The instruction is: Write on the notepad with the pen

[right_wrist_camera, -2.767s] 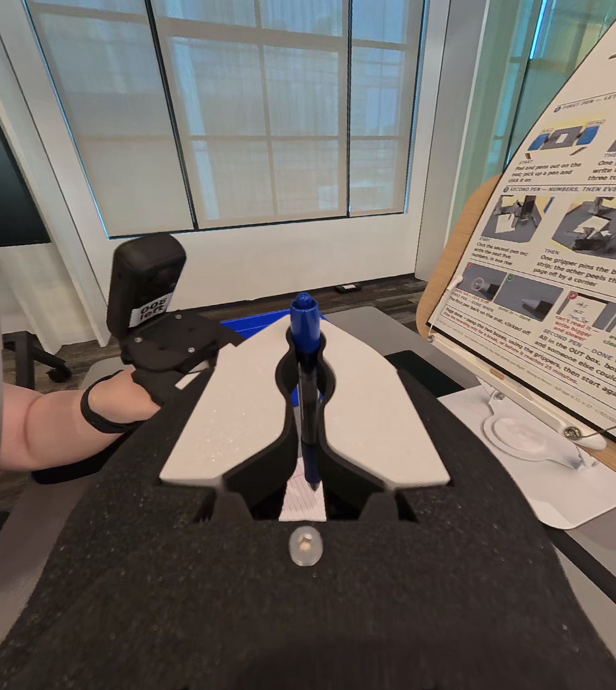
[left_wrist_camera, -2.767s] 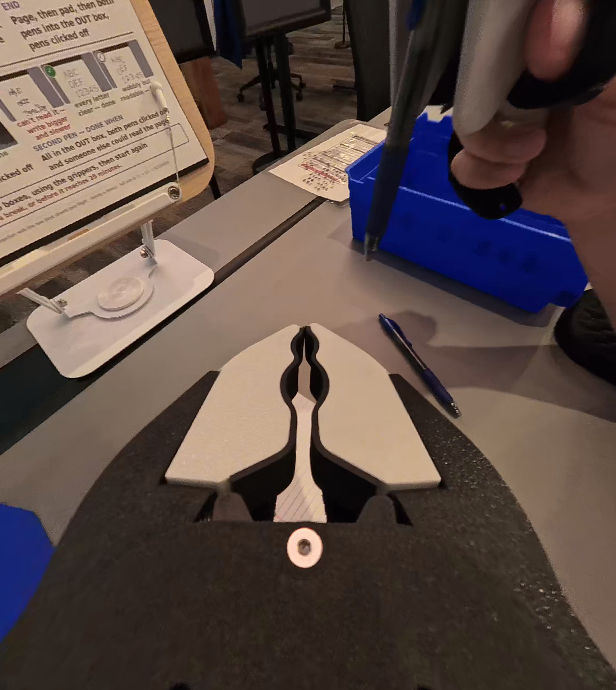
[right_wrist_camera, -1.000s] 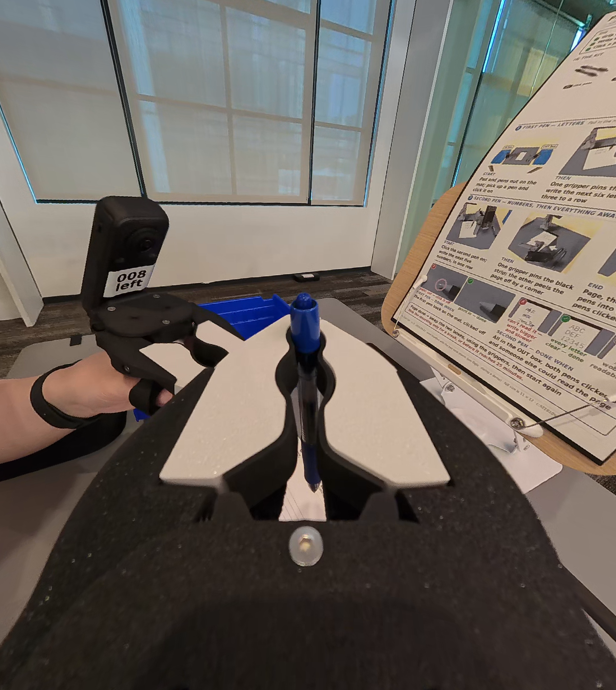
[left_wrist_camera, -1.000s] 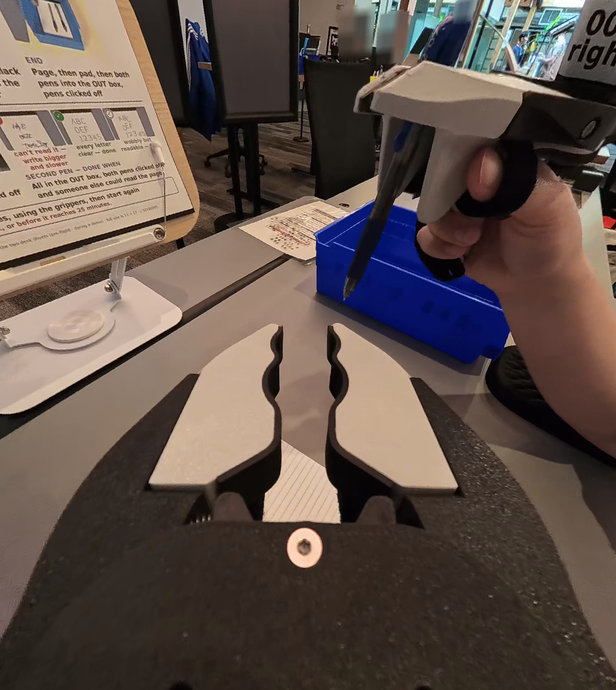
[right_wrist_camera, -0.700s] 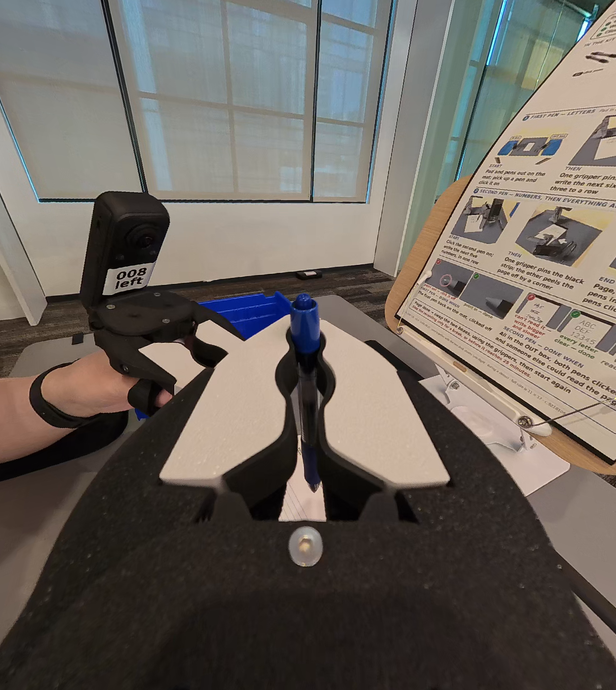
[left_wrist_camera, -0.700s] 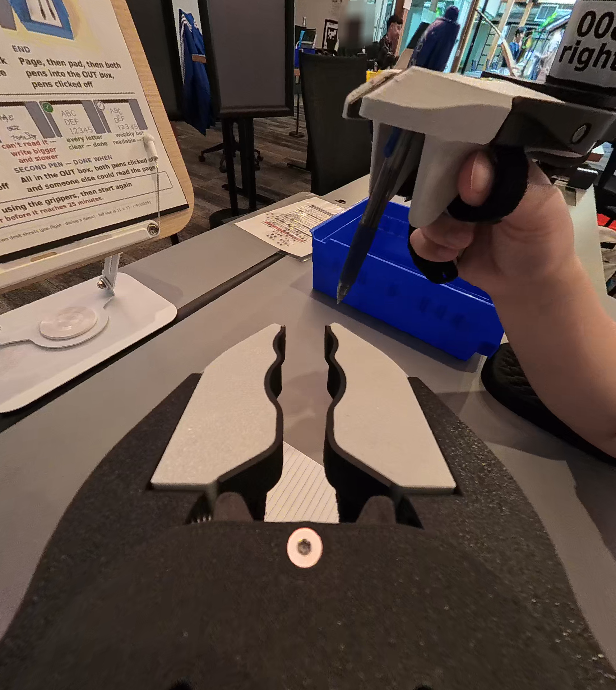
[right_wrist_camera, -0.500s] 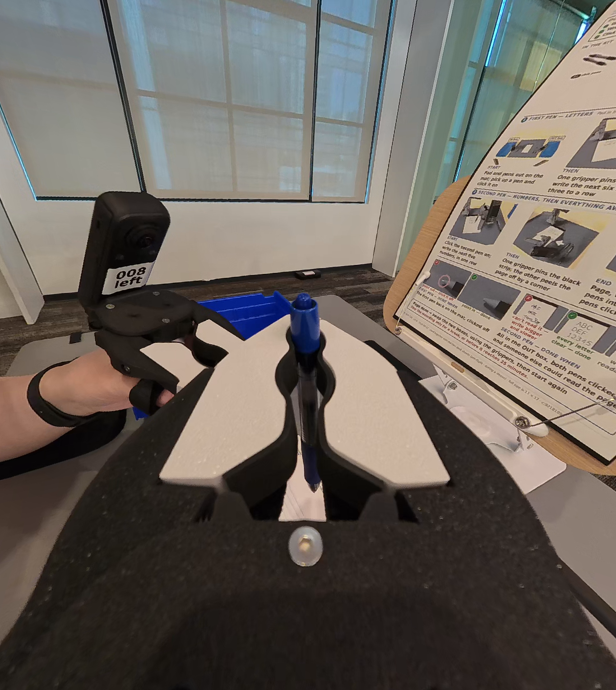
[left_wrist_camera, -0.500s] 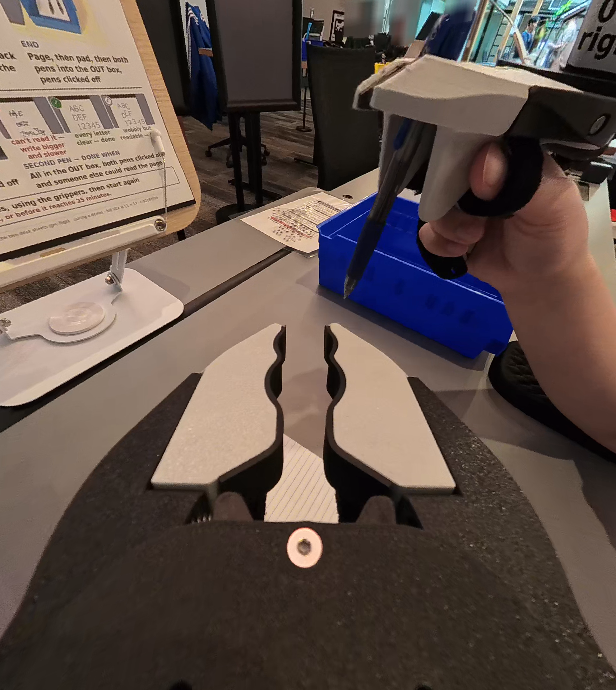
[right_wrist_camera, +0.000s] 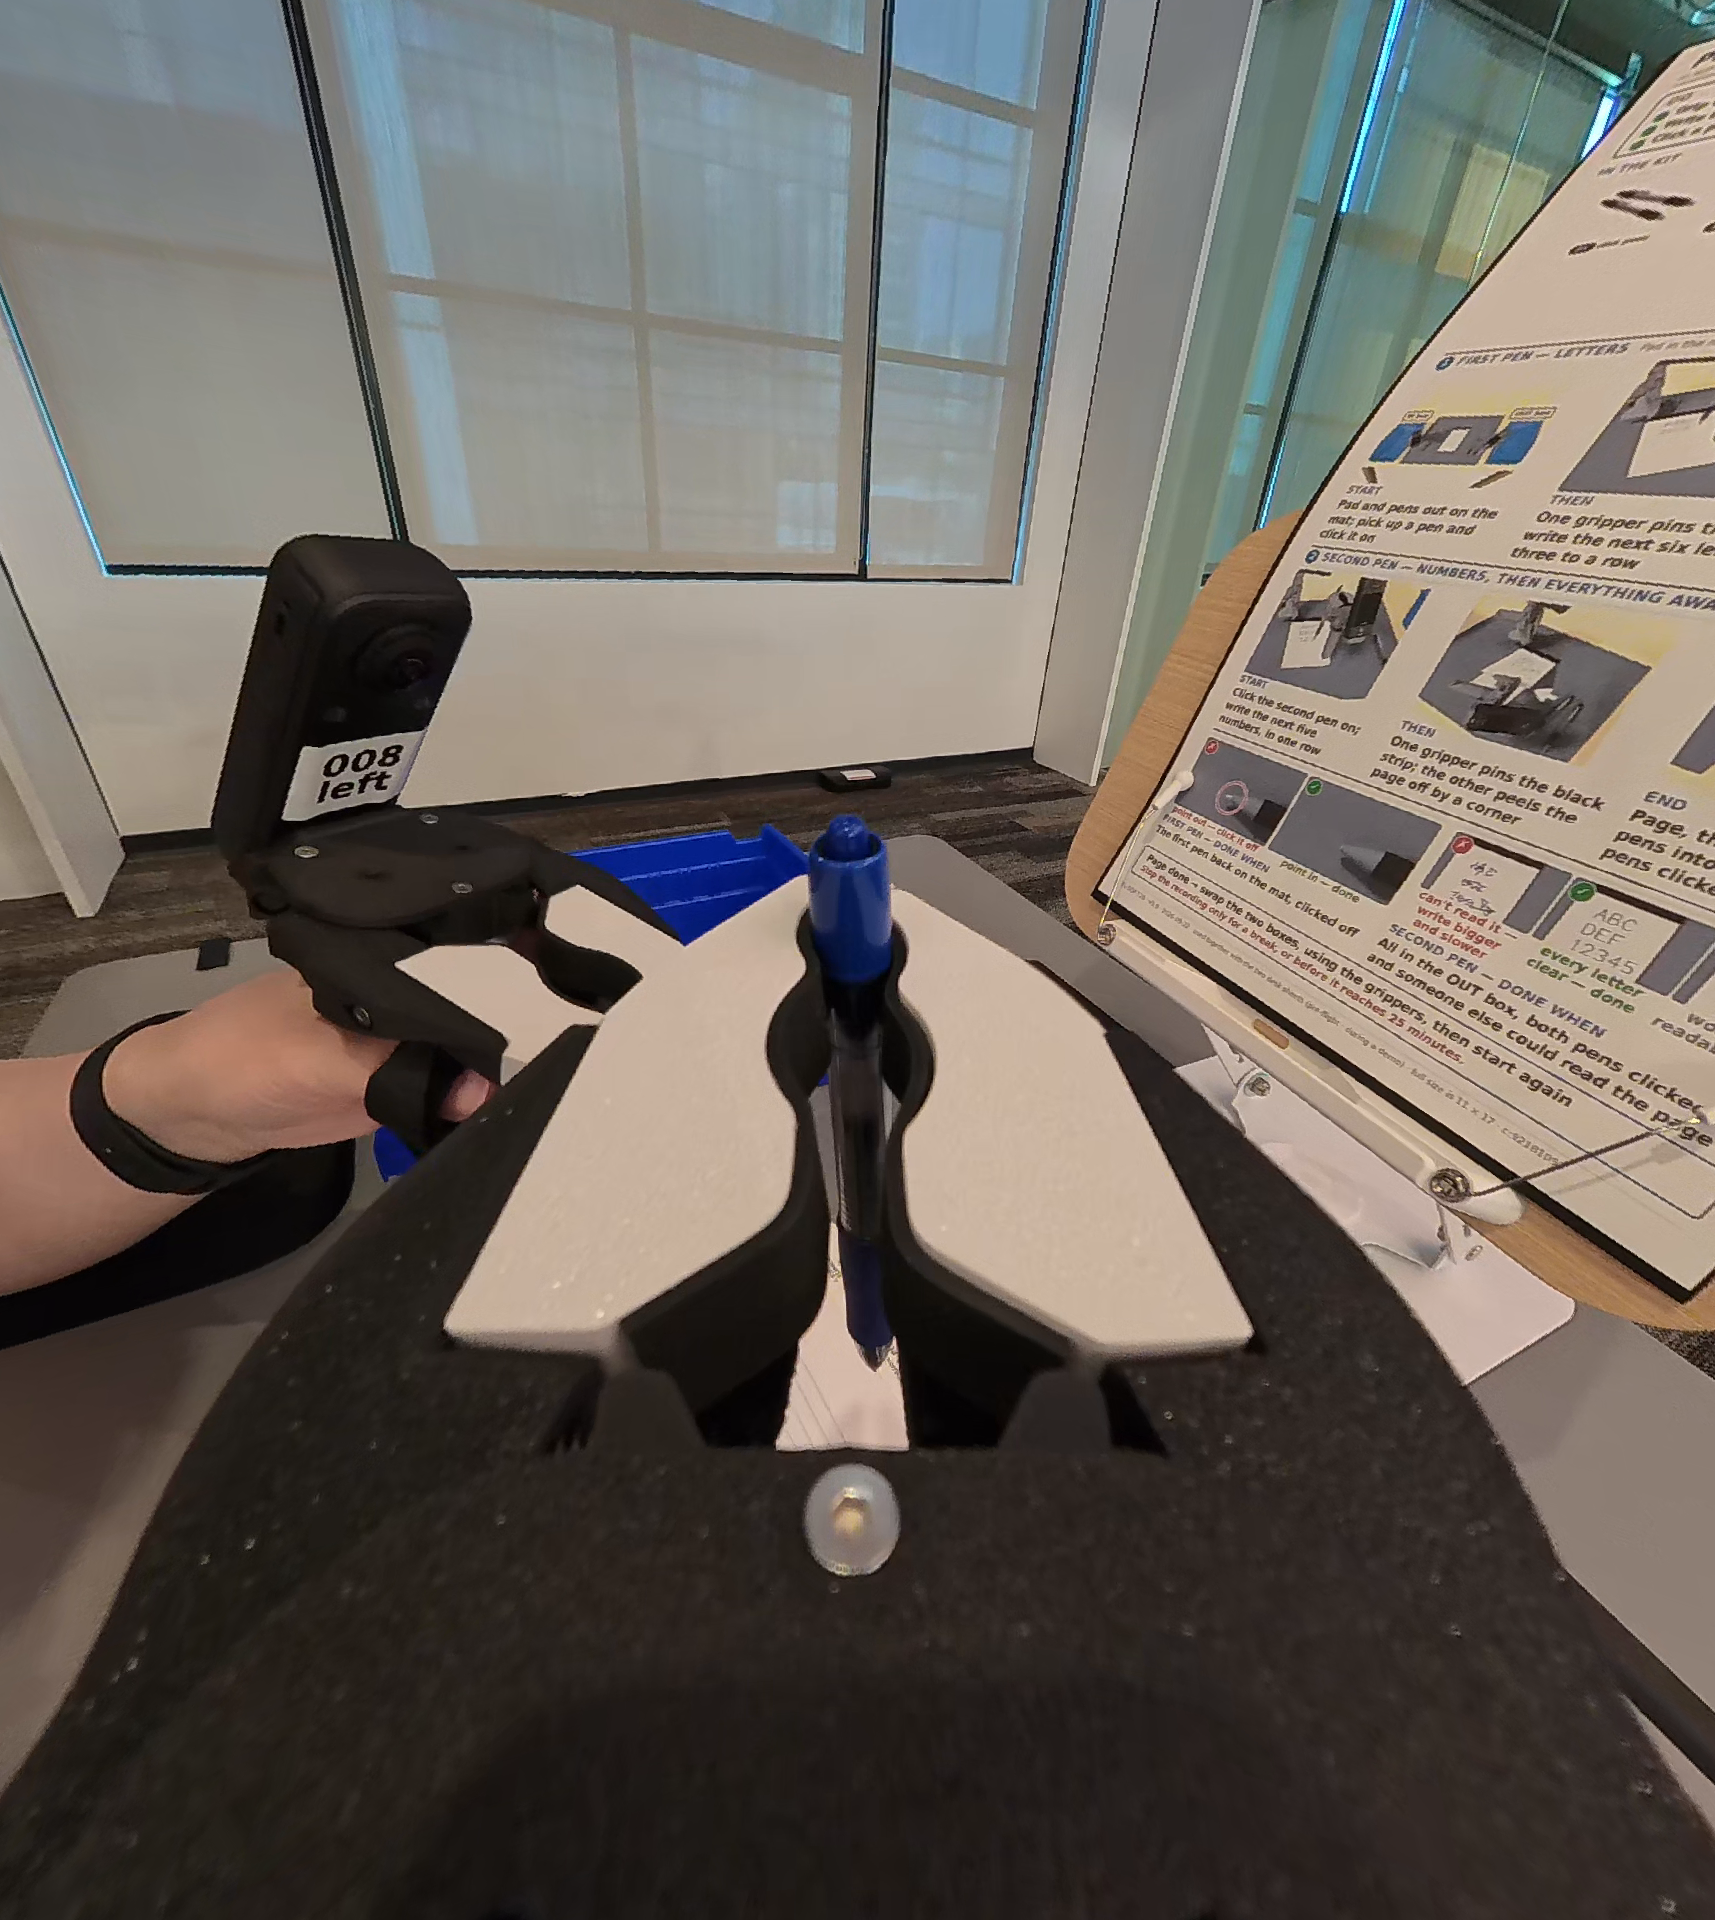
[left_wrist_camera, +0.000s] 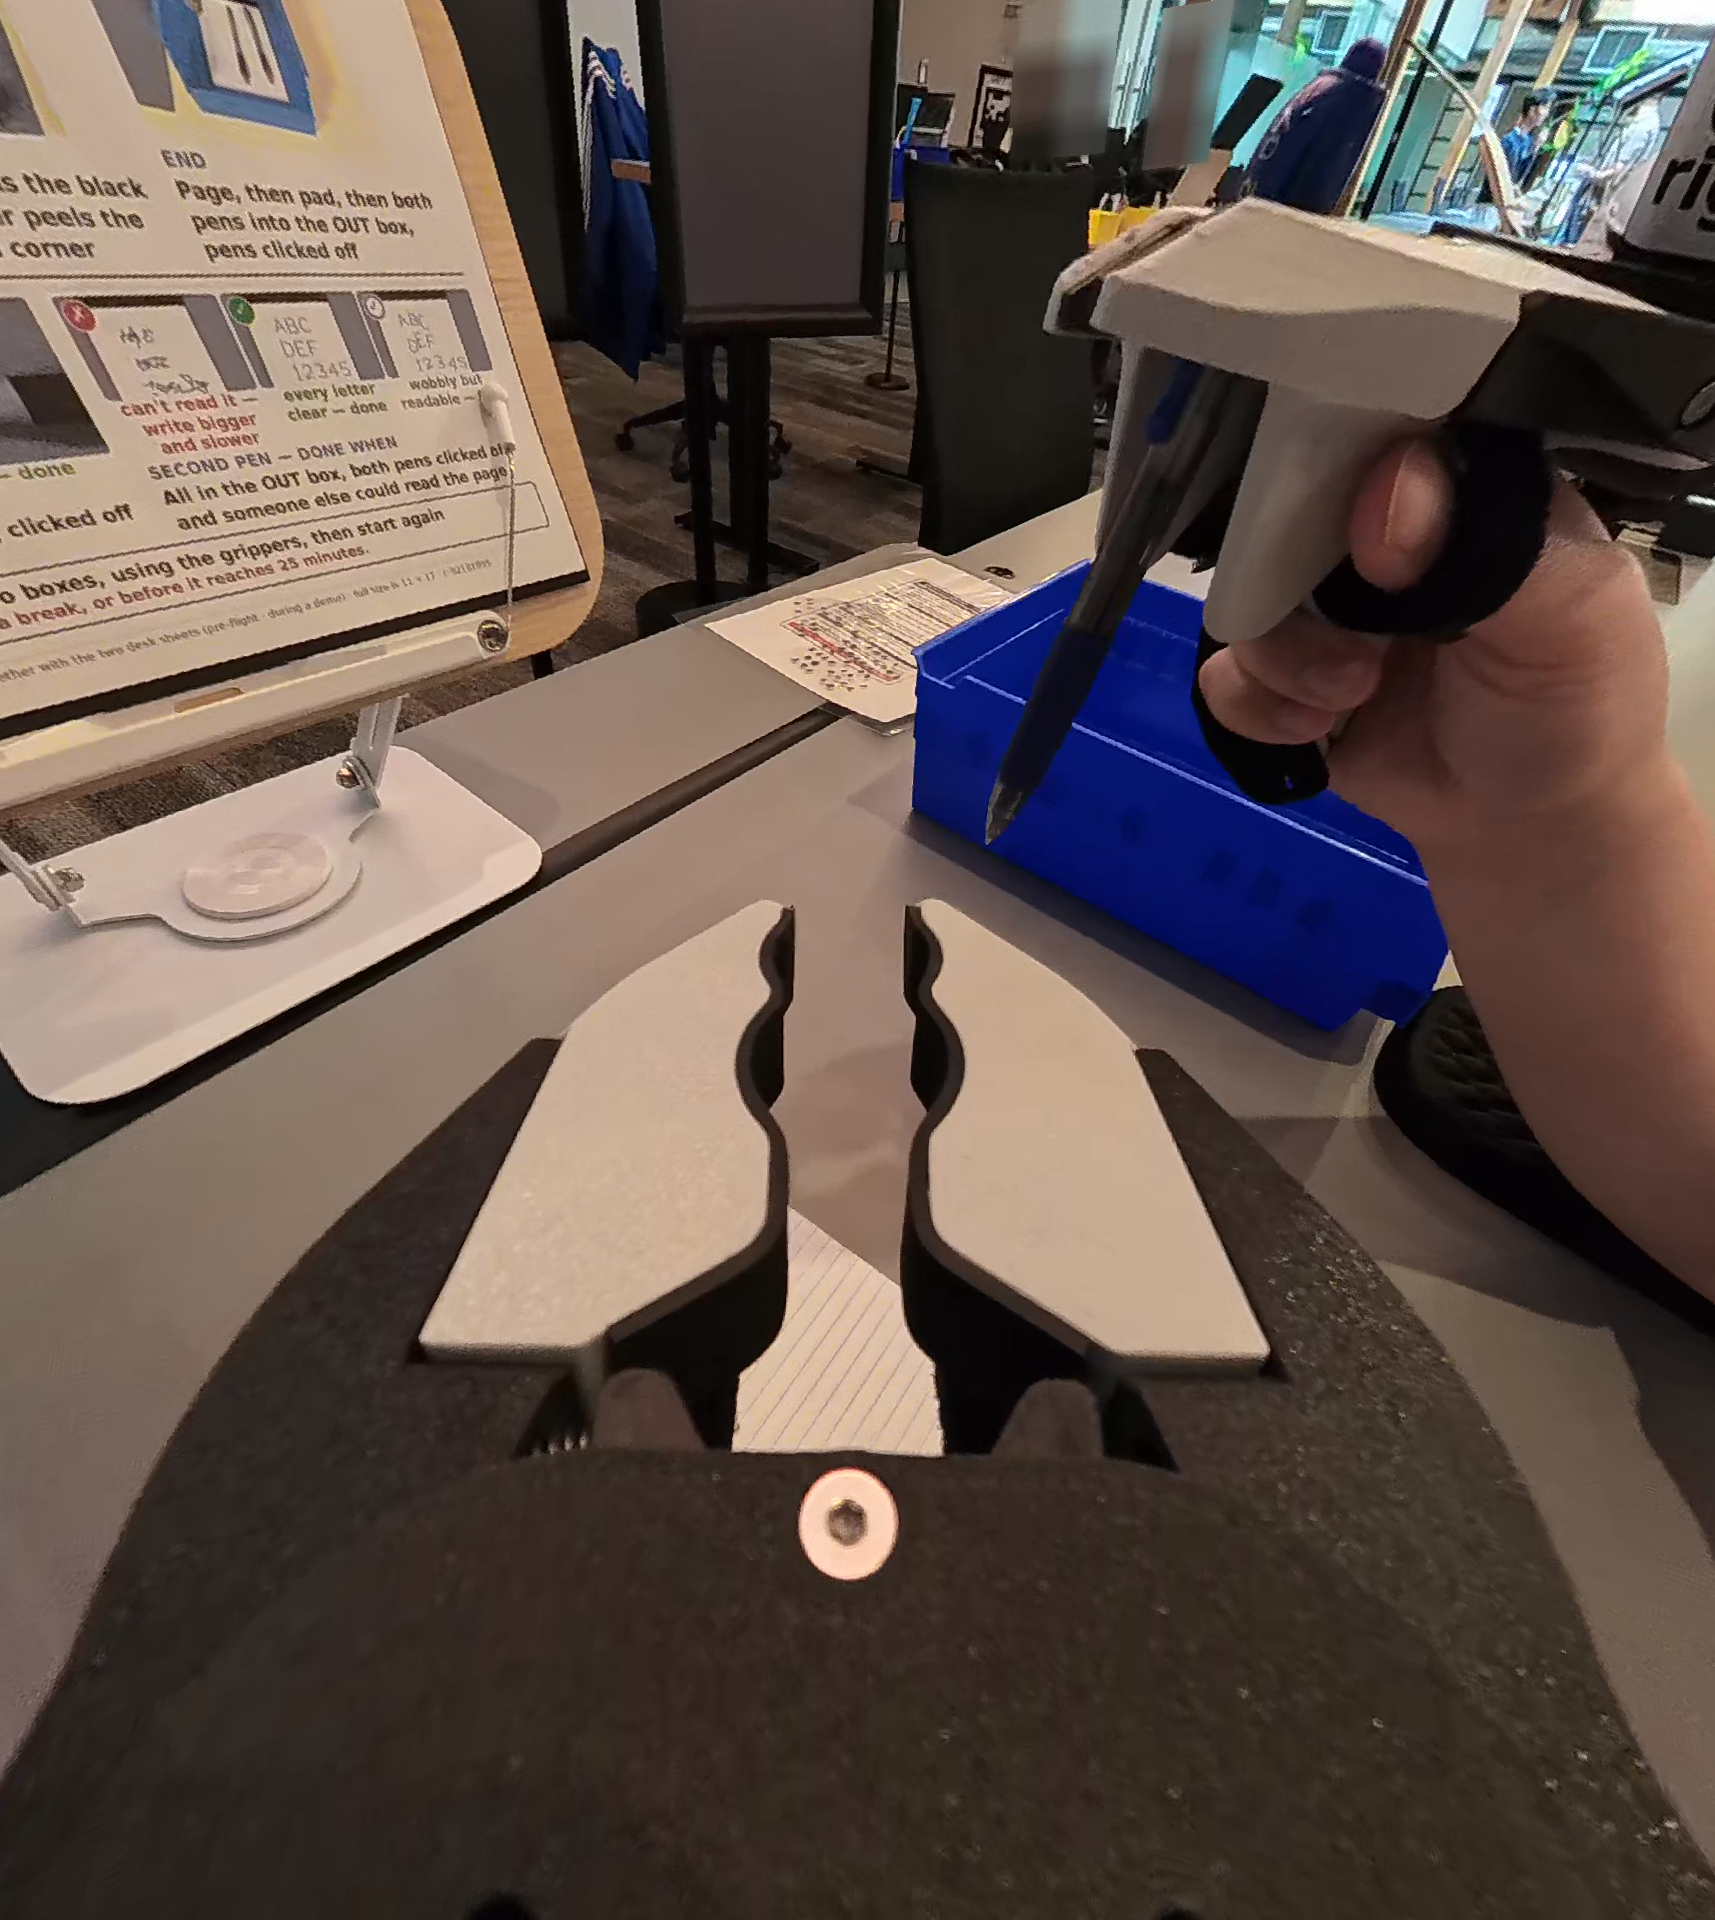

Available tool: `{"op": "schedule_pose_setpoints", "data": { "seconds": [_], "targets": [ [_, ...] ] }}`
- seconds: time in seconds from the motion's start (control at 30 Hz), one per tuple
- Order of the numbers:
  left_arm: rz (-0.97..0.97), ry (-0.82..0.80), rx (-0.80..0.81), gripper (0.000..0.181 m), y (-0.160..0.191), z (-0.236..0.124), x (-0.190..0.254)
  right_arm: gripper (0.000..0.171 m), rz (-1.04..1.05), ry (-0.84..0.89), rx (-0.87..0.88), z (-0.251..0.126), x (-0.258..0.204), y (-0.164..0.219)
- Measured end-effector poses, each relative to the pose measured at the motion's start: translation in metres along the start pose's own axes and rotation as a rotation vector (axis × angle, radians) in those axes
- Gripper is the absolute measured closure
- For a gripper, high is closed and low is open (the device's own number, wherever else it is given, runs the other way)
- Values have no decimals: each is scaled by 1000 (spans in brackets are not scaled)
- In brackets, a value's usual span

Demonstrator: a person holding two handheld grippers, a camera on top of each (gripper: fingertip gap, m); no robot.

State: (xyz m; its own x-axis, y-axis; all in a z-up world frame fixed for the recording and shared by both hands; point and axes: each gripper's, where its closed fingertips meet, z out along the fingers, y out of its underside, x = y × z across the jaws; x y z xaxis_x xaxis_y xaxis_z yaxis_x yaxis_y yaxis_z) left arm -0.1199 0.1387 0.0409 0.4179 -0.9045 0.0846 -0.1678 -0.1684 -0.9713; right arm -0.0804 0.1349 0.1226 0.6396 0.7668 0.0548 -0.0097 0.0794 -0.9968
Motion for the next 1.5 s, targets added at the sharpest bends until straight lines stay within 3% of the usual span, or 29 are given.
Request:
{"op": "schedule_pose_setpoints", "data": {
  "seconds": [1.5],
  "targets": [
    [-10,40,-133,161,24,10,7,167,54,8,-71,12,10,30]
  ]
}}
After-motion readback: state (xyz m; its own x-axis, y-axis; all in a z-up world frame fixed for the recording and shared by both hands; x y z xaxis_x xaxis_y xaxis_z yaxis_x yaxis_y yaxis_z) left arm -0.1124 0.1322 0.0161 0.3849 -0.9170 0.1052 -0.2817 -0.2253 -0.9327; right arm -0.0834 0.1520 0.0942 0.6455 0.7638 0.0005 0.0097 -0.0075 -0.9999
